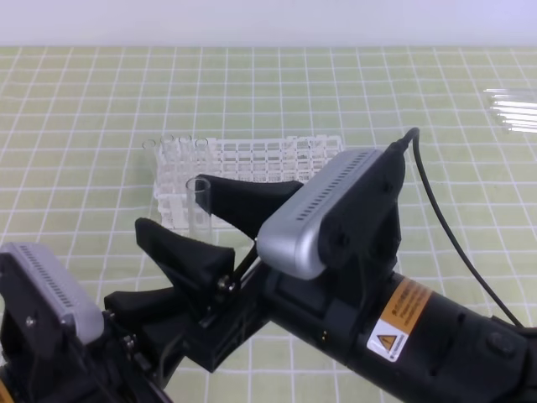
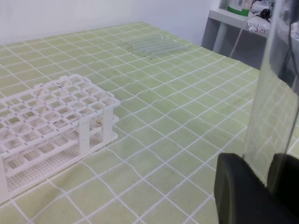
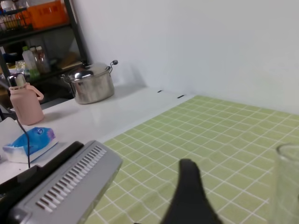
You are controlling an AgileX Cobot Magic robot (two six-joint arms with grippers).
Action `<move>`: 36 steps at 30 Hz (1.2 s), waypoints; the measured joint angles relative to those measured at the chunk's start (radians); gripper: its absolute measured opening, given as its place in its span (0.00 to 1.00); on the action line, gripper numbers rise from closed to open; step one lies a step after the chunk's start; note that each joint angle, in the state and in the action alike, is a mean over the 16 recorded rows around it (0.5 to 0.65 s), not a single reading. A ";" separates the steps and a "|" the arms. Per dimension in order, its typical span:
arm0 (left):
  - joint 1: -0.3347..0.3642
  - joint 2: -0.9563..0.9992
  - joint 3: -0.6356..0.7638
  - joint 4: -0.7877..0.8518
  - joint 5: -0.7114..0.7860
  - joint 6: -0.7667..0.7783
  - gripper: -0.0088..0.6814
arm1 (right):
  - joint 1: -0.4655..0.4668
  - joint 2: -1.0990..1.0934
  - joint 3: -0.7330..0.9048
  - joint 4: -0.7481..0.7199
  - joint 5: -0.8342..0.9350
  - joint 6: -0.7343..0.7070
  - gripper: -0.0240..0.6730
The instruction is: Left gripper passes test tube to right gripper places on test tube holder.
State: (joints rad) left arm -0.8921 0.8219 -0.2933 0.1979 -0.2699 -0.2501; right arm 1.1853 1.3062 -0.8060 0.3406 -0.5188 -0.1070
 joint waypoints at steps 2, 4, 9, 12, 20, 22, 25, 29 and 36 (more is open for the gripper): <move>0.000 0.000 0.000 0.000 0.000 -0.001 0.02 | 0.000 0.000 0.000 -0.001 -0.003 0.000 0.10; 0.000 0.000 0.000 0.000 -0.001 -0.002 0.02 | 0.000 0.000 0.000 -0.003 -0.006 0.004 0.09; 0.000 0.000 0.000 -0.003 -0.004 -0.002 0.02 | 0.000 0.000 0.000 -0.014 -0.016 0.020 0.09; 0.000 0.000 0.000 -0.004 -0.008 -0.002 0.02 | 0.000 0.000 0.000 -0.021 -0.021 0.030 0.08; 0.000 0.000 0.000 -0.007 -0.013 -0.002 0.02 | 0.000 0.000 0.000 -0.038 -0.022 0.052 0.08; 0.000 0.000 0.000 -0.006 -0.013 -0.001 0.02 | 0.000 0.000 0.000 -0.038 -0.021 0.053 0.08; 0.000 0.000 0.000 -0.001 -0.011 0.000 0.02 | 0.000 0.000 0.000 -0.038 -0.018 0.054 0.08; 0.000 0.000 0.000 0.007 -0.010 0.002 0.02 | 0.000 0.003 0.000 -0.037 -0.012 0.054 0.08; 0.000 0.000 0.000 0.022 -0.004 0.001 0.02 | 0.000 0.009 0.000 -0.035 -0.008 0.055 0.08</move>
State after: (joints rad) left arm -0.8921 0.8219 -0.2931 0.2201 -0.2739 -0.2488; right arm 1.1853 1.3152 -0.8060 0.3059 -0.5269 -0.0516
